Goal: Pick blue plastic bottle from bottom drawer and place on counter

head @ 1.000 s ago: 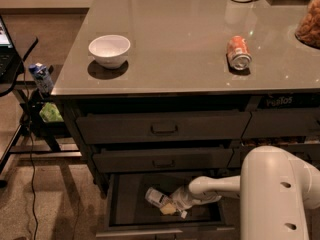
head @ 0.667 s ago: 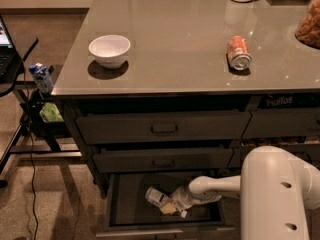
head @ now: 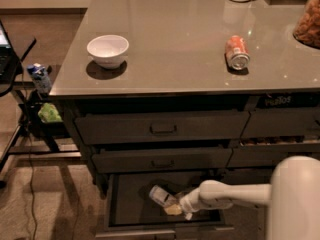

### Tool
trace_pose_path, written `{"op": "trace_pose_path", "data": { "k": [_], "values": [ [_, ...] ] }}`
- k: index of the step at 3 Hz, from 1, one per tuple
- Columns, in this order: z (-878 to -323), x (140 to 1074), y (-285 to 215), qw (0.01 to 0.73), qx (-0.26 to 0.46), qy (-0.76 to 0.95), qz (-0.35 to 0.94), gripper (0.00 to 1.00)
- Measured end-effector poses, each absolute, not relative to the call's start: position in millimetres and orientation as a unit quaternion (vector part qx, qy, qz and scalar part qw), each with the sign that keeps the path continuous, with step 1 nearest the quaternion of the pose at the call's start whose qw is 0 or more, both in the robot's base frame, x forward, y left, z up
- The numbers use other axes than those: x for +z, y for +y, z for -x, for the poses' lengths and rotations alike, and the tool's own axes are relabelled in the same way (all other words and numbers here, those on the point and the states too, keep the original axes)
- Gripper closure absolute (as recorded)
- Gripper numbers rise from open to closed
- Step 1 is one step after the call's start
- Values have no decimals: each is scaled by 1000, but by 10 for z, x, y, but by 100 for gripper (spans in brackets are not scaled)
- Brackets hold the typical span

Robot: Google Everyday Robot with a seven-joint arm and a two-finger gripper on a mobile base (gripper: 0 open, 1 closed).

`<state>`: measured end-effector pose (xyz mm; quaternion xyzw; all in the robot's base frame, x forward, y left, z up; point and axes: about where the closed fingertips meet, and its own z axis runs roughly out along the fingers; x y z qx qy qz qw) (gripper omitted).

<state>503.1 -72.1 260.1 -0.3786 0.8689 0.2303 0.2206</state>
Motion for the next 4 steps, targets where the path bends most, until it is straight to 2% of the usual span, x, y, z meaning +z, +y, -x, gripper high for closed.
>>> {"op": "trace_pose_path", "data": {
  "k": [2, 4],
  "values": [
    [-4720, 3254, -956, 261, 217, 860, 382, 100],
    [-4727, 3510, -907, 279, 206, 851, 394, 100]
  ]
}}
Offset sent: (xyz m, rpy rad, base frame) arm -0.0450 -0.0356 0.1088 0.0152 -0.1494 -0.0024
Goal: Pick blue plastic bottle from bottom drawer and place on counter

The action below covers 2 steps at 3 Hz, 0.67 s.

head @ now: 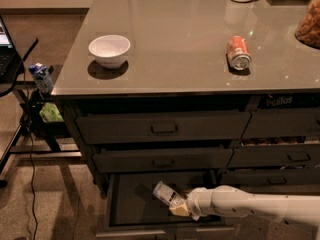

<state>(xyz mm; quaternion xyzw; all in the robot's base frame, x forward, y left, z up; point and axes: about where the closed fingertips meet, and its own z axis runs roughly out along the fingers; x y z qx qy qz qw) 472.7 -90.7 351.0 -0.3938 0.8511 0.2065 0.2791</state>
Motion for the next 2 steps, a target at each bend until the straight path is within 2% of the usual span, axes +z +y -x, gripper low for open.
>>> {"op": "trace_pose_path", "data": {
  "k": [2],
  "values": [
    [-4759, 4344, -918, 294, 152, 853, 404, 100]
  ]
}}
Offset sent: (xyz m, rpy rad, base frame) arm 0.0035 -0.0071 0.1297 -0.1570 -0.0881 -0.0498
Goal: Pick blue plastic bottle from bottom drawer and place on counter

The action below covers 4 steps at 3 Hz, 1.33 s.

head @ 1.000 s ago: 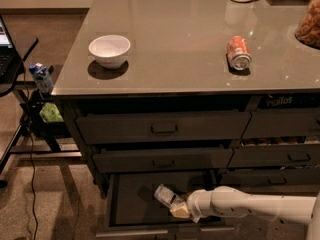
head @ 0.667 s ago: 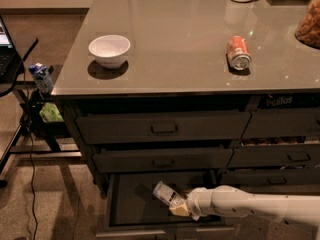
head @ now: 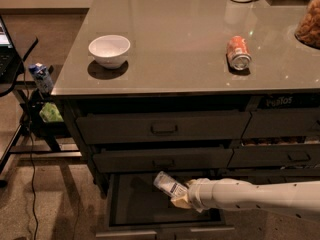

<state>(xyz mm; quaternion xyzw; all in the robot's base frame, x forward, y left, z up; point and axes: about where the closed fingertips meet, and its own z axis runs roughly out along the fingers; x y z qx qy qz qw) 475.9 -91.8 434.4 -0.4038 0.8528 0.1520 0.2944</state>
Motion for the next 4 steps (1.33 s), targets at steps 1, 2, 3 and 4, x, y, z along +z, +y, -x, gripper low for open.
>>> {"op": "trace_pose_path", "data": {
  "k": [1, 2, 3, 4],
  "values": [
    [-4756, 4340, -916, 294, 152, 853, 404, 100],
    [-4766, 4559, -902, 301, 158, 851, 401, 100],
    [-4755, 4908, -922, 306, 146, 851, 401, 100],
    [-4811, 5474, -1020, 318, 117, 844, 415, 100]
  ]
}}
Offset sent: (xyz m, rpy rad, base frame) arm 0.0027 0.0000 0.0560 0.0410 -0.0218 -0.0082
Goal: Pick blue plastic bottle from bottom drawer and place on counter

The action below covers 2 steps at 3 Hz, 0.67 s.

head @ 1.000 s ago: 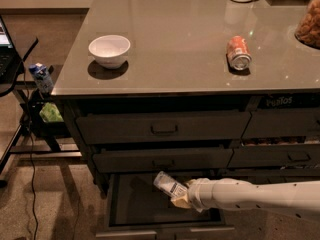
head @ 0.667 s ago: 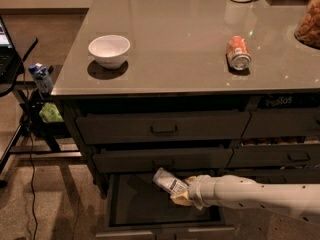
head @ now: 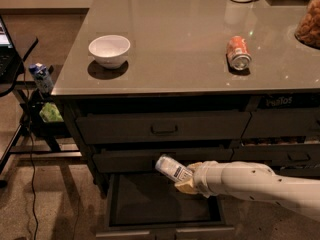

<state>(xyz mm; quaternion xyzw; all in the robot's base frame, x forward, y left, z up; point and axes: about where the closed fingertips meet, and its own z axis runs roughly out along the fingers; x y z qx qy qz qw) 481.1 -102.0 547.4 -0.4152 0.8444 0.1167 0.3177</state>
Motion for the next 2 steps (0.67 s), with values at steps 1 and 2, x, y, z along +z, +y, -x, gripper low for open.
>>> {"op": "trace_pose_path", "data": {
  "k": [1, 2],
  "values": [
    [-4811, 5474, -1019, 318, 117, 844, 415, 100],
    [-4829, 5523, -1047, 317, 113, 849, 407, 100]
  ]
}}
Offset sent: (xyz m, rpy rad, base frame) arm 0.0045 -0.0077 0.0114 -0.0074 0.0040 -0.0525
